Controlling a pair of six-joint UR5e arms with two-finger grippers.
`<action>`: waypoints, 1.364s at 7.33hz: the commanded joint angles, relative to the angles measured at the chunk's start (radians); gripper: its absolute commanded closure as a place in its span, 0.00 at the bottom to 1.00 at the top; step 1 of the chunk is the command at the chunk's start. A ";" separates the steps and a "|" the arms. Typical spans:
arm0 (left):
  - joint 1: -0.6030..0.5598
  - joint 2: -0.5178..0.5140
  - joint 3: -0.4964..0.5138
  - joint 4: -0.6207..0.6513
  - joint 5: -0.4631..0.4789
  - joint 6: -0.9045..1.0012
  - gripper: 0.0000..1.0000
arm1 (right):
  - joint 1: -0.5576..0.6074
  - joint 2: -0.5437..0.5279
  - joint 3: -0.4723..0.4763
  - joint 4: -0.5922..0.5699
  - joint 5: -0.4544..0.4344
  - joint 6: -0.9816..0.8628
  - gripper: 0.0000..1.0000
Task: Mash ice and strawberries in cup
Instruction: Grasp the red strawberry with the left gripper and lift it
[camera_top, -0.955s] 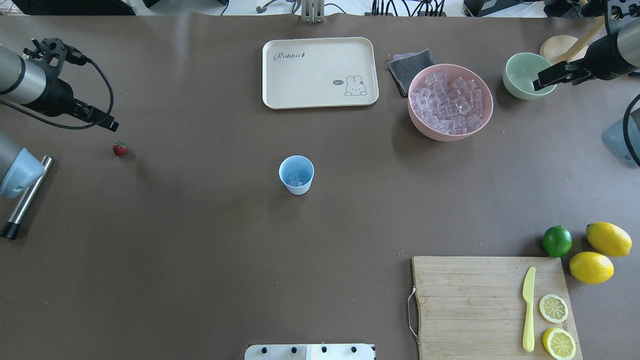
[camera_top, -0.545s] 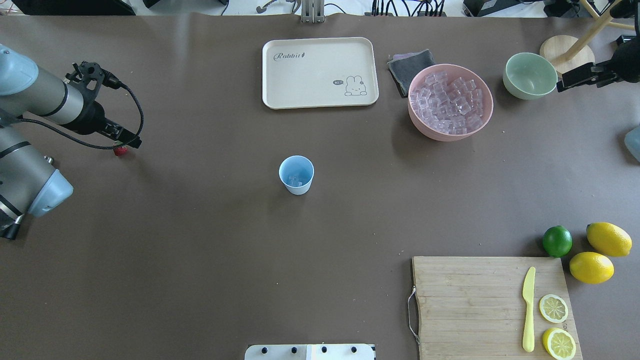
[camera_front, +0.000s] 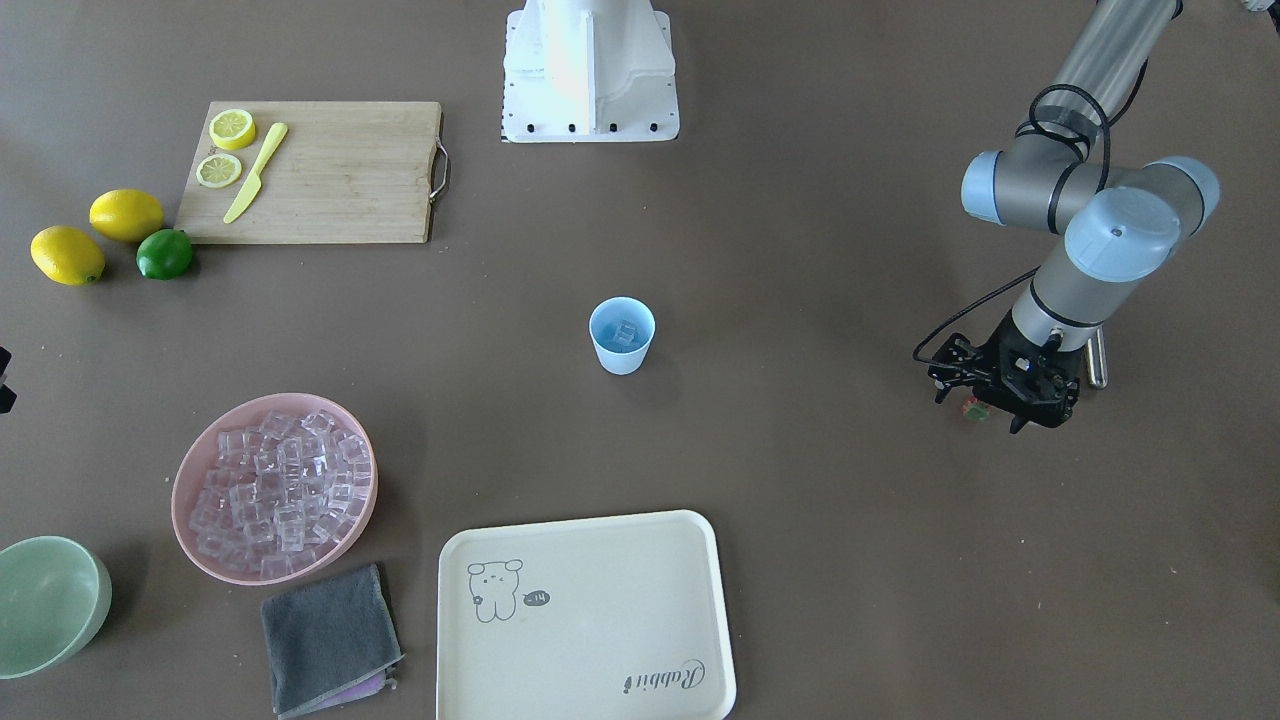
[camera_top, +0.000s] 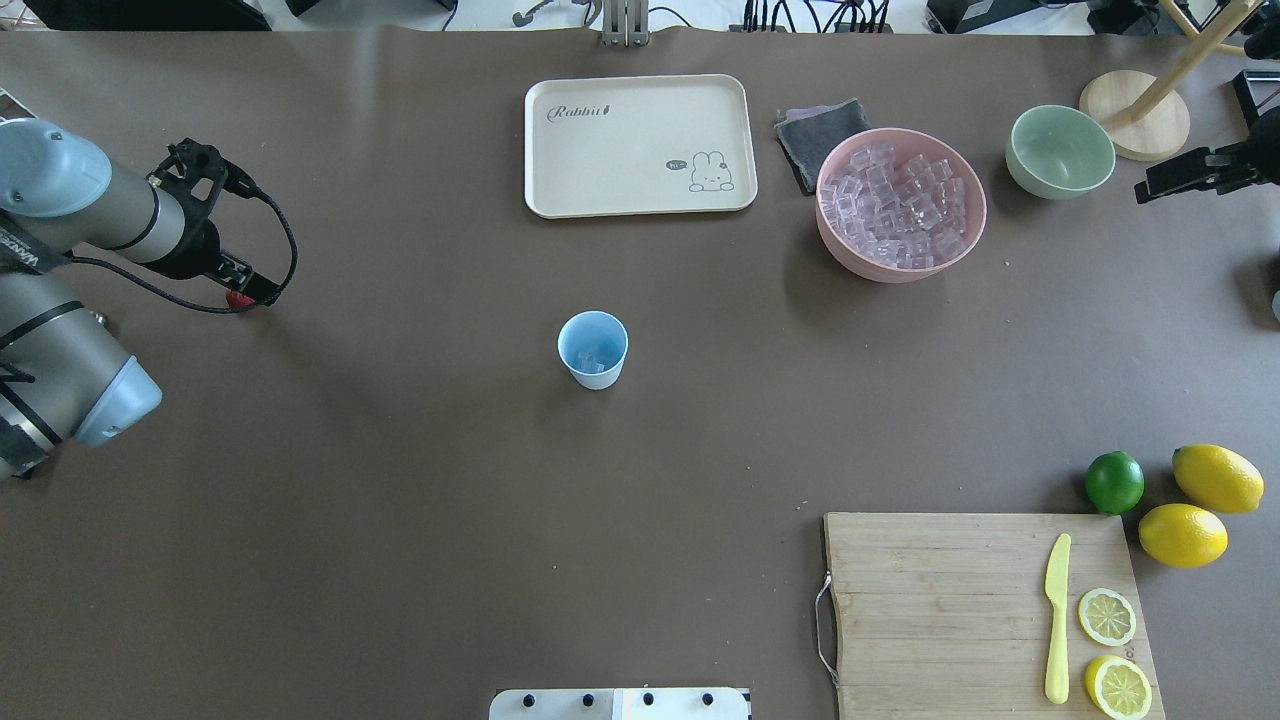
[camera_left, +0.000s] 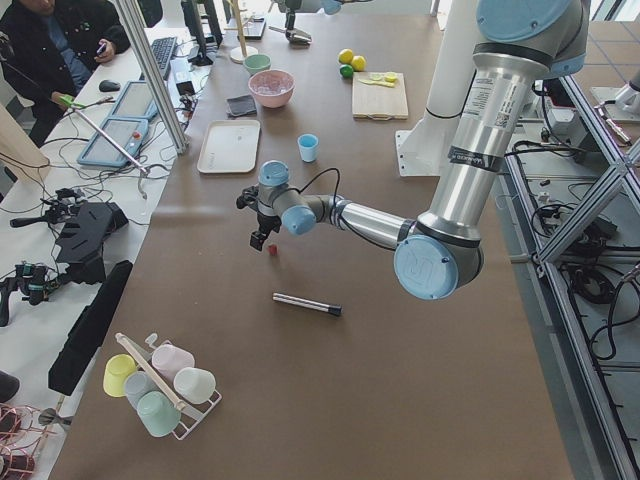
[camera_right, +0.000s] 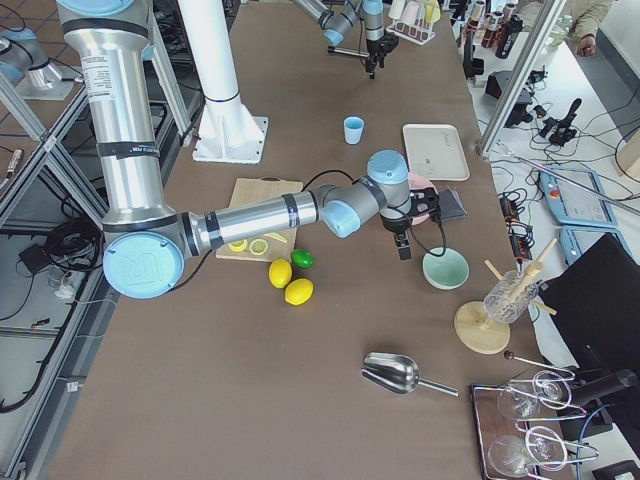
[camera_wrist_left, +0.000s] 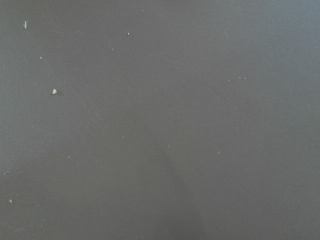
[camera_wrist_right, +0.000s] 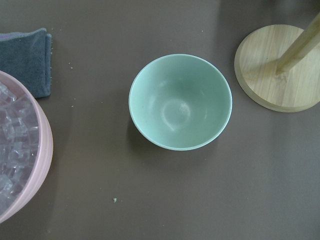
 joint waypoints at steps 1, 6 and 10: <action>-0.001 -0.001 0.002 0.004 0.003 0.013 0.09 | 0.000 -0.041 0.046 0.001 -0.001 0.002 0.00; 0.003 0.011 0.012 0.001 -0.003 0.013 0.22 | 0.000 -0.035 0.045 0.000 -0.003 0.000 0.00; -0.002 -0.001 0.007 0.004 -0.005 0.013 1.00 | -0.002 -0.027 0.045 0.000 -0.007 0.002 0.00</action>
